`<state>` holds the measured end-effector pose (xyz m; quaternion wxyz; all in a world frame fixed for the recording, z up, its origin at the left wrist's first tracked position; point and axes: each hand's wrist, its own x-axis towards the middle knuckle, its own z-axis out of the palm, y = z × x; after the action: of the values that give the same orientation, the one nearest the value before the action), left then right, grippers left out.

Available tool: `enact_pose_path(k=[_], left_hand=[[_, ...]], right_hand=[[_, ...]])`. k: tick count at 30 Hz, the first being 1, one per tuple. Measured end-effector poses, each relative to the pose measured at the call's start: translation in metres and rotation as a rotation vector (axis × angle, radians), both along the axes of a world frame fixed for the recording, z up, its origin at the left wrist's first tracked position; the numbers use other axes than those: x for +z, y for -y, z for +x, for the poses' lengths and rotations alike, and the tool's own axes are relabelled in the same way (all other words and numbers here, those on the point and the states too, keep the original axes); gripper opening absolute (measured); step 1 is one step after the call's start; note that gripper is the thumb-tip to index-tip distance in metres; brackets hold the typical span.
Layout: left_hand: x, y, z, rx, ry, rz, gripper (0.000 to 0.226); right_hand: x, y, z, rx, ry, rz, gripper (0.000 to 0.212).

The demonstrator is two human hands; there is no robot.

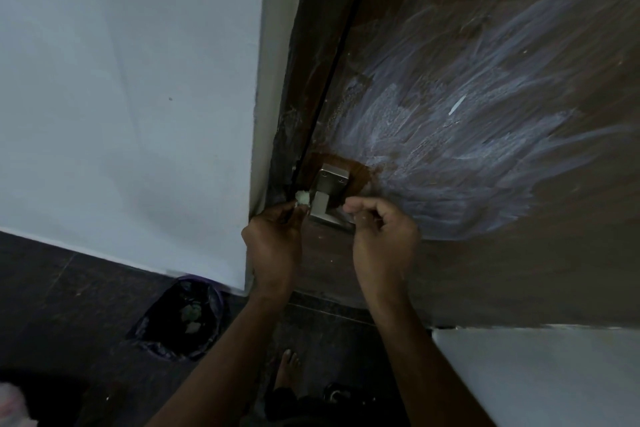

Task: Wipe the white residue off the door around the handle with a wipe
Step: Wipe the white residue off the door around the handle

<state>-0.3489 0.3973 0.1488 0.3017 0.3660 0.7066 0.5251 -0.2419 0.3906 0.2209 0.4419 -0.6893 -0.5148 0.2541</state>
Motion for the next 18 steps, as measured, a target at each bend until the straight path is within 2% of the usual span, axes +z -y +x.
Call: enact_pose_path(k=[5, 10, 14, 18], left_hand=[[-0.002, 0.002, 0.006, -0.040, -0.010, -0.066, 0.016], [-0.004, 0.004, 0.014, 0.018, 0.040, -0.059, 0.014], [-0.004, 0.000, 0.022, -0.076, 0.187, -0.196, 0.013], [-0.002, 0.000, 0.028, -0.072, 0.540, -0.209, 0.012]], right_hand=[[0.000, 0.000, 0.001, 0.011, -0.013, 0.020, 0.029], [0.000, 0.000, 0.005, 0.032, -0.038, 0.050, 0.030], [-0.003, -0.001, 0.008, 0.013, -0.042, 0.042, 0.025], [-0.004, 0.000, 0.011, -0.006, -0.012, 0.028, 0.027]])
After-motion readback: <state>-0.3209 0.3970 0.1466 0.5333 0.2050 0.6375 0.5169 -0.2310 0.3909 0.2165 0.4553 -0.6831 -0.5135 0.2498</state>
